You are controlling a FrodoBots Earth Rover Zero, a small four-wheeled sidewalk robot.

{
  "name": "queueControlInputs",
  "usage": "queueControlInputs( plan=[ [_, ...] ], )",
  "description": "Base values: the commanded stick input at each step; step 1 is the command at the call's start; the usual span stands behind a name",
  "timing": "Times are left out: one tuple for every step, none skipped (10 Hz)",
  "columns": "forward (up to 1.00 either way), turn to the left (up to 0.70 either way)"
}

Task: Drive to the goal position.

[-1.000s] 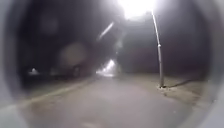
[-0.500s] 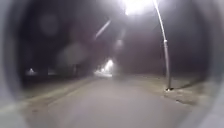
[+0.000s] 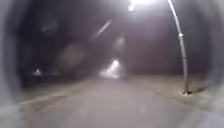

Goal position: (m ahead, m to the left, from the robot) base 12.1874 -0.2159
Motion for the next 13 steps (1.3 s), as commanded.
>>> queueControlInputs(
  plan=[
    [1.00,0.17],
    [1.00,0.12],
    [1.00,0.04],
    [1.00,0.03],
    [1.00,0.00],
    [1.00,-0.04],
    [1.00,-0.08],
    [1.00,-0.05],
    [1.00,0.00],
    [1.00,0.00],
    [1.00,0.00],
    [1.00,0.00],
    [1.00,-0.01]
  ],
)
